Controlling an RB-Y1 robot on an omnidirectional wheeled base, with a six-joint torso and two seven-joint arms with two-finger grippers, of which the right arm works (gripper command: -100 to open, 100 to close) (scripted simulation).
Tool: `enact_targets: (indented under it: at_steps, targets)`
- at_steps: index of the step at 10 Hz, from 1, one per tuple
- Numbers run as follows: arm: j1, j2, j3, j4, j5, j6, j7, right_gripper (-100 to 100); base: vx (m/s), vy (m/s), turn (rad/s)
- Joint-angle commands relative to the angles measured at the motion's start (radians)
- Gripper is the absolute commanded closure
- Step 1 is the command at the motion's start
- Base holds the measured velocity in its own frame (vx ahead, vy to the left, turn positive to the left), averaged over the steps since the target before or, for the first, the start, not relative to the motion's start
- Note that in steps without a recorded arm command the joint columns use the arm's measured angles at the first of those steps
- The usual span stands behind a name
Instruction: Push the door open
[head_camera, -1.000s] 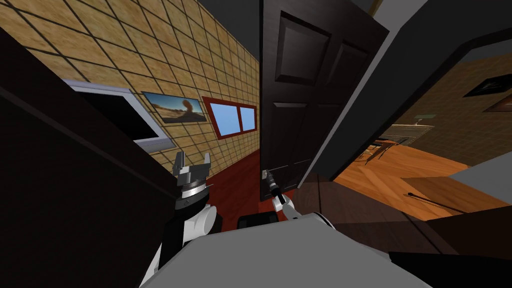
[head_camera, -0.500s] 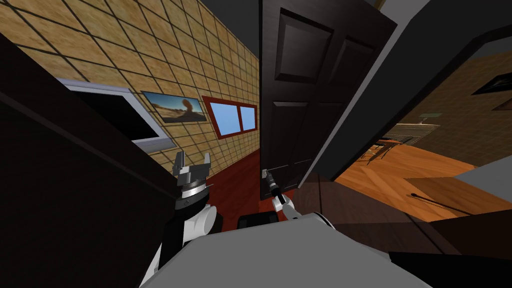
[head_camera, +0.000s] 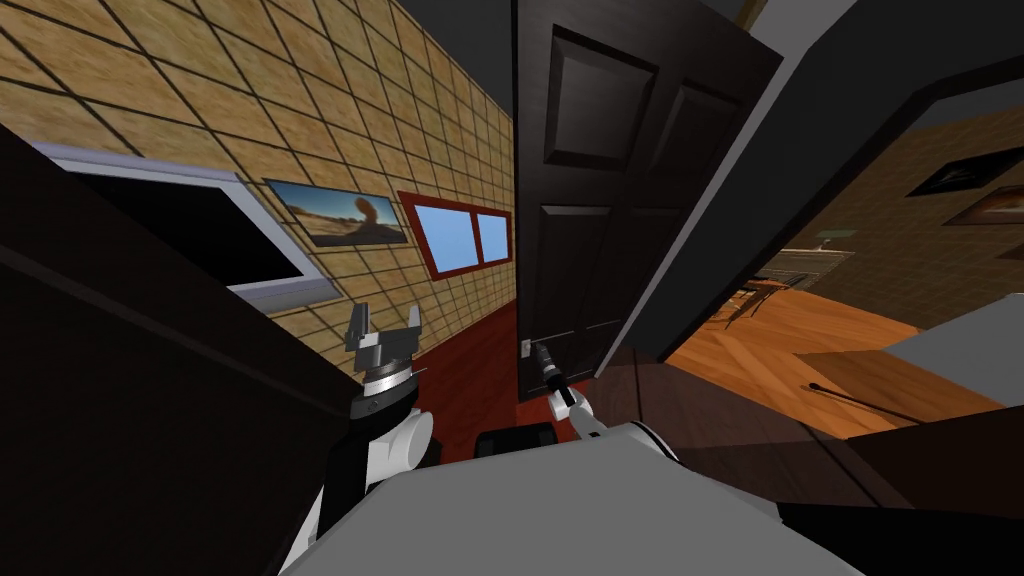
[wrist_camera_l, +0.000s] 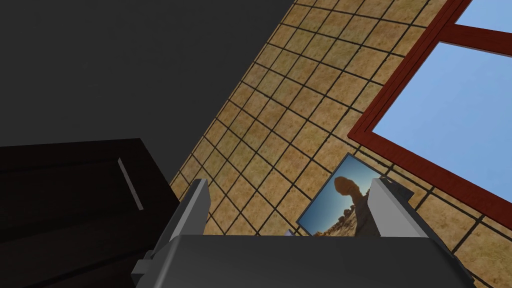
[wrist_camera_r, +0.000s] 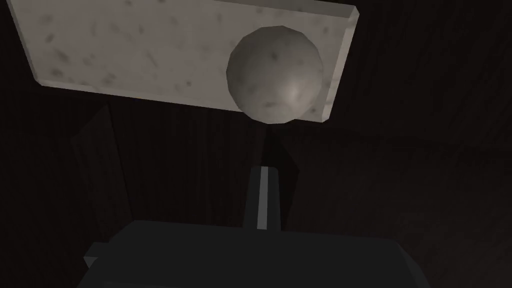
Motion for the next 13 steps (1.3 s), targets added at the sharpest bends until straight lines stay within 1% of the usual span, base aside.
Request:
enact_targets:
  at_steps: [1, 2, 3, 4, 5, 7, 8, 9, 10, 11, 12, 13]
  targets:
    - [0.030, -0.012, 0.008, -0.050, 0.007, 0.018, -0.009, -100, -0.141, -0.073, -0.003]
    - [0.030, -0.019, 0.010, -0.051, 0.007, 0.018, -0.011, -100, -0.142, -0.089, -0.008]
    - [0.030, -0.022, 0.011, -0.051, 0.007, 0.019, -0.013, -100, -0.147, -0.083, -0.014]
    - [0.030, -0.020, 0.013, -0.052, 0.007, 0.019, -0.015, -100, -0.164, -0.074, -0.019]
    - [0.030, -0.012, 0.015, -0.053, 0.007, 0.019, -0.017, -100, -0.203, -0.055, -0.017]
    - [0.029, 0.024, 0.019, -0.054, 0.007, 0.020, -0.021, -100, -0.257, 0.015, -0.020]
    - [0.029, 0.024, 0.019, -0.054, 0.007, 0.020, -0.021, -100, -0.140, 0.057, -0.006]
    - [0.029, 0.047, 0.021, -0.055, 0.007, 0.021, -0.023, -100, -0.121, 0.103, -0.009]
    - [0.029, 0.056, 0.021, -0.055, 0.007, 0.021, -0.023, -100, -0.111, 0.153, -0.009]
    - [0.041, 0.052, 0.023, -0.076, 0.009, 0.031, -0.022, -100, -0.044, 0.073, -0.010]
    - [0.042, 0.035, 0.022, -0.077, 0.009, 0.031, -0.021, -100, 0.079, -0.052, 0.009]
    - [0.042, 0.029, 0.022, -0.077, 0.008, 0.030, -0.021, -100, 0.111, -0.102, 0.023]
